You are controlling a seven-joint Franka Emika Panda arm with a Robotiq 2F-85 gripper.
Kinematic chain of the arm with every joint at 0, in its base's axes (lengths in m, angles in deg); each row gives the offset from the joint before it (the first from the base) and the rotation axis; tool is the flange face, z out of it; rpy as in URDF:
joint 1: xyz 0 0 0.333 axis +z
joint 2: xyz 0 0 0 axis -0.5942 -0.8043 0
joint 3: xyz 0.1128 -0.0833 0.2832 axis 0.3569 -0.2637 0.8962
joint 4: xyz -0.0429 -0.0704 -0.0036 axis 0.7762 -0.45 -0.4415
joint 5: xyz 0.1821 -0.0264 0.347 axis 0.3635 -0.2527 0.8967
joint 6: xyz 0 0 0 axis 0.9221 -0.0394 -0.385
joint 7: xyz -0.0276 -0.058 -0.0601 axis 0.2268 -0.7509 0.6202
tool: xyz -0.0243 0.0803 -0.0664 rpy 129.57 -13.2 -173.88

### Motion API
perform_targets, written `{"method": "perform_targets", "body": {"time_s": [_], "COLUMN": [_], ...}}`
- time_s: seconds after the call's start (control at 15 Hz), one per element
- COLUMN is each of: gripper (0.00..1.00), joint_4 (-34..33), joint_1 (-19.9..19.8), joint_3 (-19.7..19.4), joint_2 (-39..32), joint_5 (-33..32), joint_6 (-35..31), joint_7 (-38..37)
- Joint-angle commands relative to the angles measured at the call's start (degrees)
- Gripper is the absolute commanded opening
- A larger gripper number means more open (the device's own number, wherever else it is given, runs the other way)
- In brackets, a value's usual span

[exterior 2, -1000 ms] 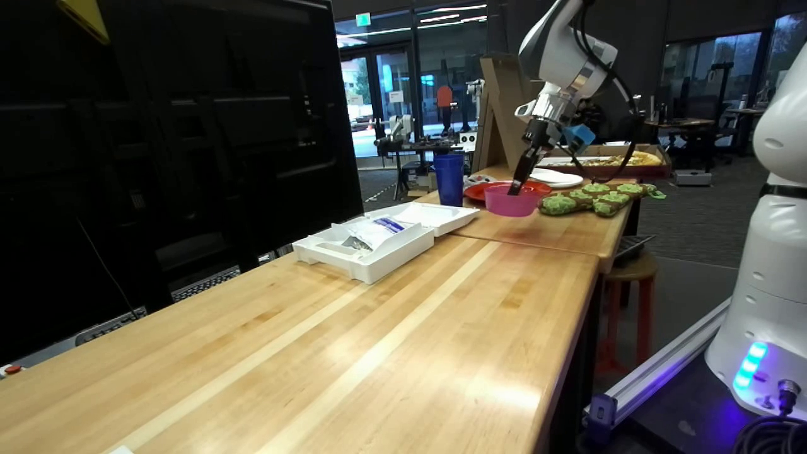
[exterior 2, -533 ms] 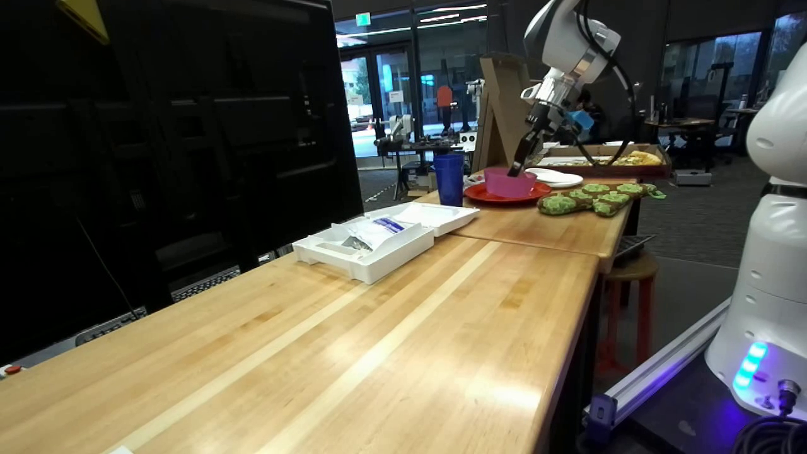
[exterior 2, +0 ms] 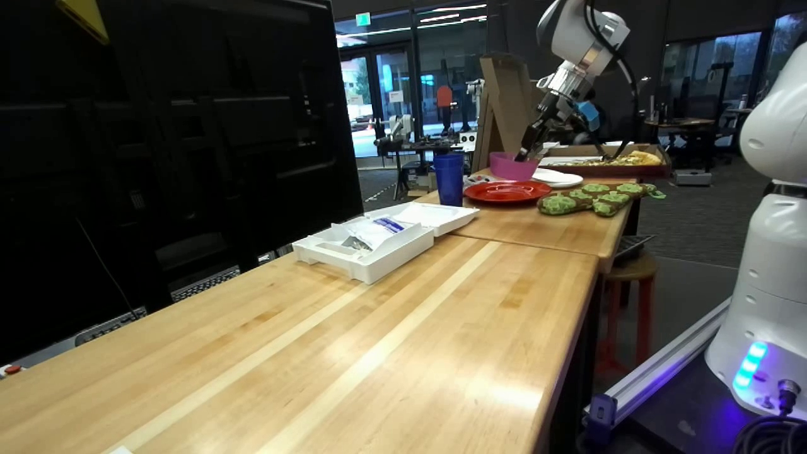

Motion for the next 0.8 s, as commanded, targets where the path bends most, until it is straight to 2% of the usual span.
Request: {"method": "perform_targets", "body": {"time_s": [0.0,0.73], "gripper": [0.01,0.01], "joint_4": [-3.54,-12.16], "joint_1": [-1.78,-5.88], "joint_3": [-0.3,0.49], "joint_2": [-2.88,-12.05], "joint_5": [2.51,5.5], "joint_6": [1.11,1.63], "joint_7": [-0.03,-3.23]}}
